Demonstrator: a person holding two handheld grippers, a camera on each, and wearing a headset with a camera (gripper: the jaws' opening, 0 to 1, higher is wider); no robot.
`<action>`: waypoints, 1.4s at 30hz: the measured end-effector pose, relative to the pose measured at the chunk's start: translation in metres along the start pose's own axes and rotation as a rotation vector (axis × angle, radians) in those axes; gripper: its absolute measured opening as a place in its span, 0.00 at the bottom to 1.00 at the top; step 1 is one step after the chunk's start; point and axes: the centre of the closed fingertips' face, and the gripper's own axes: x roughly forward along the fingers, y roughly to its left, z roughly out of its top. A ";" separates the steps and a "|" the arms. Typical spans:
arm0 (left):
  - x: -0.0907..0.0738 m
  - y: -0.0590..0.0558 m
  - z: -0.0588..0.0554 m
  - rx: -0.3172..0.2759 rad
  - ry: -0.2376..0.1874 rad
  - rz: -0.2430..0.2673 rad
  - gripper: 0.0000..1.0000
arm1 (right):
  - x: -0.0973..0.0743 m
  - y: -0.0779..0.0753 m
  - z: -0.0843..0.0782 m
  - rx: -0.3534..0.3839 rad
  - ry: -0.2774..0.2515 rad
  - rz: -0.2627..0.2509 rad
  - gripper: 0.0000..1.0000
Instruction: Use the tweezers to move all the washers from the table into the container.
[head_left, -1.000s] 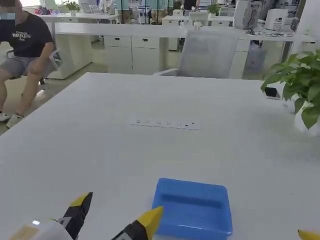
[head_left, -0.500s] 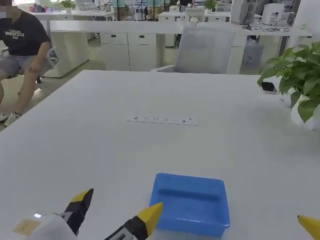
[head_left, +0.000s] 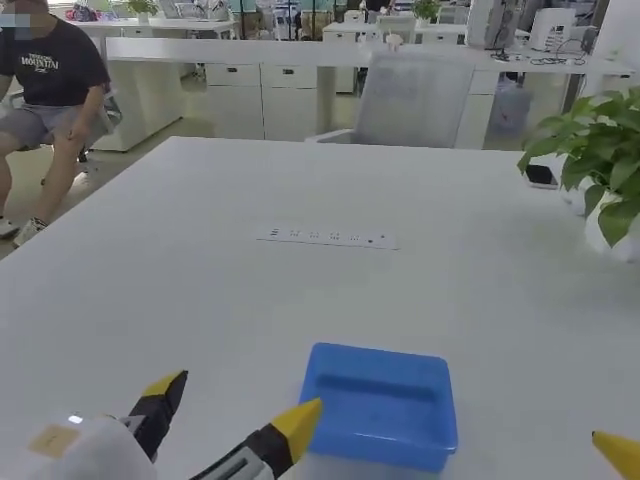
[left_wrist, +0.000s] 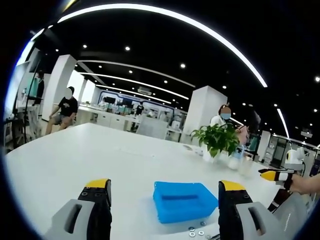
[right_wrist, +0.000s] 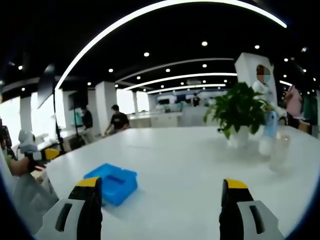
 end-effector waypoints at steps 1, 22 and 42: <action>0.000 0.000 0.000 0.001 0.001 0.000 0.90 | 0.000 0.000 0.000 0.000 0.000 0.000 0.99; 0.000 -0.001 -0.001 0.010 0.008 -0.002 0.89 | -0.001 -0.004 -0.003 -0.004 0.016 -0.020 0.99; 0.001 -0.001 -0.005 0.032 0.030 -0.004 0.89 | -0.003 -0.009 -0.001 0.019 -0.001 -0.036 0.99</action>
